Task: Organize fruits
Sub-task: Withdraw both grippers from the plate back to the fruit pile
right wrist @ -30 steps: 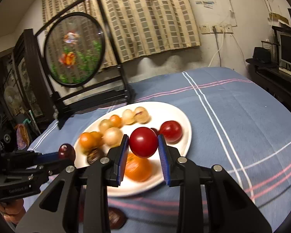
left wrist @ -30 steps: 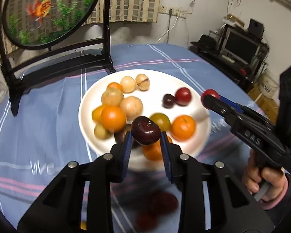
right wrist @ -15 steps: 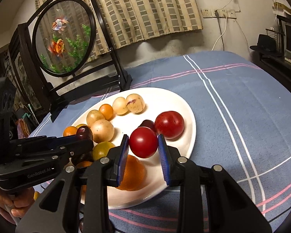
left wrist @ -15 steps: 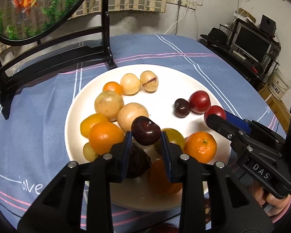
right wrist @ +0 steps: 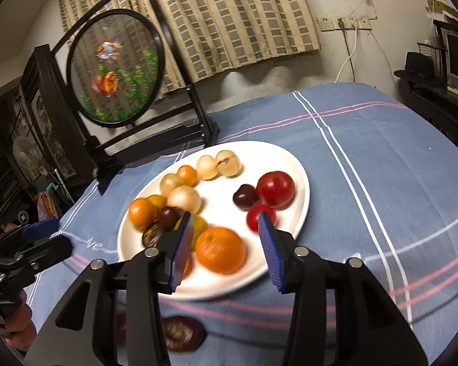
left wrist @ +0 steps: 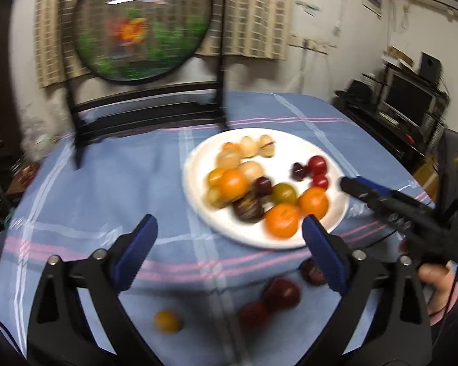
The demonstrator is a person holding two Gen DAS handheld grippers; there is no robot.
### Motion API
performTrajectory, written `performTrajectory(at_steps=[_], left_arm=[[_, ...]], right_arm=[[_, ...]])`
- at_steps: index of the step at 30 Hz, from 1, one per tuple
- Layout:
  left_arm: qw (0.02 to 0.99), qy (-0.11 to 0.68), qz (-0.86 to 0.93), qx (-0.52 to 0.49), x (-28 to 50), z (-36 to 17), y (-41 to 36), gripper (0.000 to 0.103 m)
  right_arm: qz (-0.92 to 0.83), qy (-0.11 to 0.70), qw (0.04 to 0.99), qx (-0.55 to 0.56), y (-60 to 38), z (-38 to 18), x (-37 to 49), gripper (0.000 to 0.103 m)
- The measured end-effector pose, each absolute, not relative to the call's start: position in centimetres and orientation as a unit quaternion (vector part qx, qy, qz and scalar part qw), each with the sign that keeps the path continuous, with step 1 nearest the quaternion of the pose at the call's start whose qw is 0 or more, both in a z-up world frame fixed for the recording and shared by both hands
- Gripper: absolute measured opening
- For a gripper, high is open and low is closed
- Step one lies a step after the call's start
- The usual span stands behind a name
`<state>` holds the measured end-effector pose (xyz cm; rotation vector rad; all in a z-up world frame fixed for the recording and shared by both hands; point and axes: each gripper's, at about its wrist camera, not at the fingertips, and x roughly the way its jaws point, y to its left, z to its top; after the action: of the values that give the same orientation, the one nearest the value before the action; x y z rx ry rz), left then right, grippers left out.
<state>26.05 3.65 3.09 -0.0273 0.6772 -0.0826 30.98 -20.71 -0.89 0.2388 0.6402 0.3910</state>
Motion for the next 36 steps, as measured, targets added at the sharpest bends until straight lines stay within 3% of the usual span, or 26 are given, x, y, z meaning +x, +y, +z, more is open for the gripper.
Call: performTrajectory(at_steps=[10,19,36], left_arm=[[0.921,0.355,0.060,-0.149,21.1,-2.8,14.1,0.100],[0.923,0.352,0.085,-0.133,20.6,-2.5,14.0,0.100],[0.919,0.365,0.079,-0.128,20.8,-2.9,13.3,0.100]], right_arm=[[0.230,0.381,0.896,0.016,-18.1,-3.1,25.5,0.051],[0.243,0.423,0.872,-0.038,-16.0,-5.2,25.3,0.051],[0.254,0.430,0.865,-0.051,-14.3,-5.8,26.7,0.052]])
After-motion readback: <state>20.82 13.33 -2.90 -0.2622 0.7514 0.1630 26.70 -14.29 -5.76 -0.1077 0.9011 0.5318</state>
